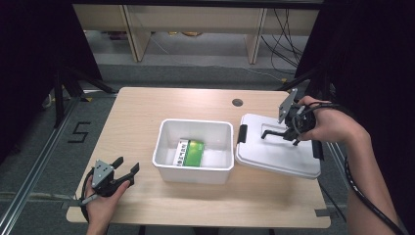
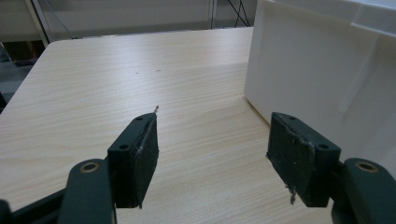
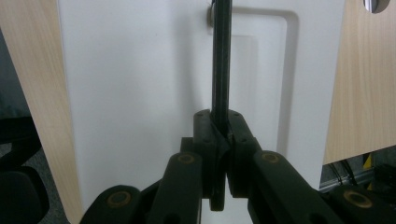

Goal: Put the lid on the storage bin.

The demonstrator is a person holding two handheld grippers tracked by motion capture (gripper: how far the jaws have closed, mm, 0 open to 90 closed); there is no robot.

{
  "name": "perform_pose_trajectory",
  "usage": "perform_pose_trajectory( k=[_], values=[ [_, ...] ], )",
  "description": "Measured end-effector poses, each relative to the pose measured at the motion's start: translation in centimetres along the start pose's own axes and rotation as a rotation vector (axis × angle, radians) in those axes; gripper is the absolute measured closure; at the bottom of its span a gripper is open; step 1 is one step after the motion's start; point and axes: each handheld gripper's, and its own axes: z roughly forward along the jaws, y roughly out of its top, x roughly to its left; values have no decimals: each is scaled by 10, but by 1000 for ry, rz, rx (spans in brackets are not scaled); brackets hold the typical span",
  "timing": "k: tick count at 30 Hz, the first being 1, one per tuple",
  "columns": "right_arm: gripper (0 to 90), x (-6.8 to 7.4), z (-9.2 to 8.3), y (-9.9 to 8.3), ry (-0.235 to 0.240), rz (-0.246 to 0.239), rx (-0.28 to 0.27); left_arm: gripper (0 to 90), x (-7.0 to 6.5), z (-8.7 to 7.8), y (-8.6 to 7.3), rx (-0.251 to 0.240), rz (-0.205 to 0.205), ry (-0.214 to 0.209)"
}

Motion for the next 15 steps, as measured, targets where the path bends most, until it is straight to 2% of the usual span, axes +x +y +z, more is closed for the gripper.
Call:
perform_pose_trajectory(
  k=[15],
  values=[
    [852,2,-5,14,-20,-25,-24,331,1,0,-1,-2,-2,3]
  ],
)
